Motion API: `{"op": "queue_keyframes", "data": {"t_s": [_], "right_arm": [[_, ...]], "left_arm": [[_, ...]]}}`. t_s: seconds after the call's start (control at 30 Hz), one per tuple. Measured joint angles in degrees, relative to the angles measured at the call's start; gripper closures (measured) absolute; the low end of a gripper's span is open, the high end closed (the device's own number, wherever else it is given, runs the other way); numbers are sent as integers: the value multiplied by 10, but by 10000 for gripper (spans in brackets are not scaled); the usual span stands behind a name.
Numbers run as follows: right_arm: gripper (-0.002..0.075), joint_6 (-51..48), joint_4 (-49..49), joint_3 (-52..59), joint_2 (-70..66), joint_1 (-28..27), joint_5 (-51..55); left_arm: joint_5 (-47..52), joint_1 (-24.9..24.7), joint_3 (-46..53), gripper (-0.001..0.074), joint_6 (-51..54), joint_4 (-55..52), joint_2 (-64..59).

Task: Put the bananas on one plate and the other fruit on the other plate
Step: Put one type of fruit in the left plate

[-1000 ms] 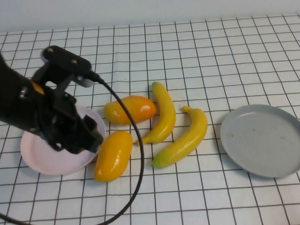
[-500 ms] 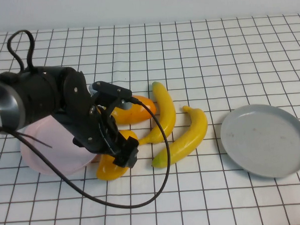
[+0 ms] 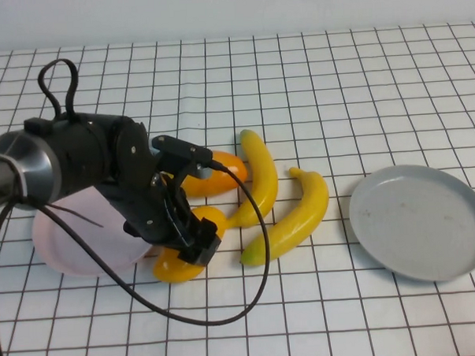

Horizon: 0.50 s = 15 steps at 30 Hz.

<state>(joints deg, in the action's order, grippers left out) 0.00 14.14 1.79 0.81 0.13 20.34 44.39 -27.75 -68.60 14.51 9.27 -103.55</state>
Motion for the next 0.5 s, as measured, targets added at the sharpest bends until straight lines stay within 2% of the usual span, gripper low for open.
{"op": "queue_keyframes", "data": {"t_s": [0.3, 0.4, 0.5], "right_arm": [[742, 0, 0, 0, 0, 0, 0], [742, 0, 0, 0, 0, 0, 0], [742, 0, 1, 0, 0, 0, 0]], "left_arm": [[97, 5, -97, 218, 0, -74, 22], [109, 30, -109, 218, 0, -84, 47], [117, 81, -109, 218, -10, -93, 56]]}}
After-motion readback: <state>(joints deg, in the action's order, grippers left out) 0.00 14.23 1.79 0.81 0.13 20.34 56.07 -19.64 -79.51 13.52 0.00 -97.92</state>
